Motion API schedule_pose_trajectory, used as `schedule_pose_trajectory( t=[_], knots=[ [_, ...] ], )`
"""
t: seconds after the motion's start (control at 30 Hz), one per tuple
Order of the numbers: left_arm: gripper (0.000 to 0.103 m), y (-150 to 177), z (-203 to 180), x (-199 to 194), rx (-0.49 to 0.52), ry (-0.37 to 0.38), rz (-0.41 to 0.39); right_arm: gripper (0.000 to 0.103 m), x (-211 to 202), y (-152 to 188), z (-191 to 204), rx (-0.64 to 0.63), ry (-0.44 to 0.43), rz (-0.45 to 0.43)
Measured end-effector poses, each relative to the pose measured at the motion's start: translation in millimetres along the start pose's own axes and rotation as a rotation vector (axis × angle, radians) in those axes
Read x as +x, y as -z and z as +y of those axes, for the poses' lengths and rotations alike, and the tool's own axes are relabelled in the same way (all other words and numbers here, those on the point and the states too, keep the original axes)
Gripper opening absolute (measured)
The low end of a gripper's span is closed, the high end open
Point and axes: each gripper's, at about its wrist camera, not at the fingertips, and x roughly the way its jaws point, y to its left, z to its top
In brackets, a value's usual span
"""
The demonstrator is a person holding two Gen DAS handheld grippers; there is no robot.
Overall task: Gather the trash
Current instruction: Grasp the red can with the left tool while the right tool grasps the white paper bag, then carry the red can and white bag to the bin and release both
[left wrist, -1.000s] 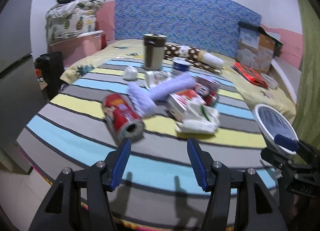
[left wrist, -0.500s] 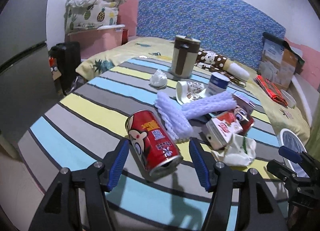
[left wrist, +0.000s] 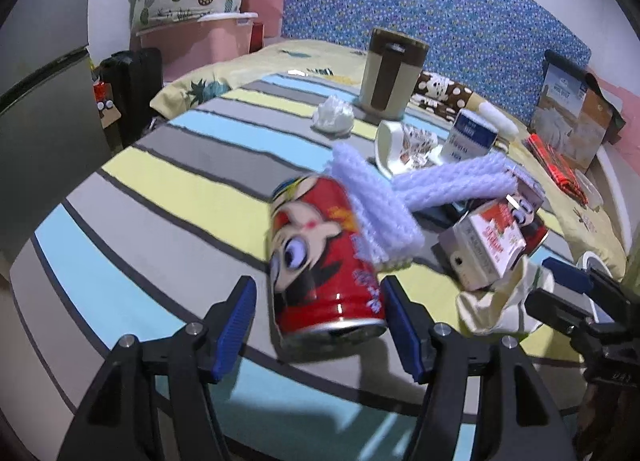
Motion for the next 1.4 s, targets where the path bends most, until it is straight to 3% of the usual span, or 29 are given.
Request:
schedule_pose_trajectory(
  t=[0.17,0.23,0.37,0.73,1.4],
  knots=[
    [0.065,2.7,8.6,1.3,-0.013,0.007,0.007,0.074,1.5,4.3,1.6,0.015,-0.041,0.042],
    [0.062,1.4,9.7,1.1,-0.016,0.018,0.002,0.065,-1.9,6.8,1.8,0.032,-0.058,0.041],
    [0.055,-0.1,8.2,1.3,-0.006,0.029,-0.007,0.036,-3.8,11.0,2.6,0.053,-0.070,0.037],
    [0.055,10.7,0.1,-14.3,0.039,0.073,-0.022,0.034,-16.8,22.2,16.5,0.049,-0.030,0.005],
    [0.054,37.2,-70.3,-60.8,0.185,0.229,-0.035,0.034,-88.8,66.7,-16.3,0.263,0.101,-0.120]
  ],
)
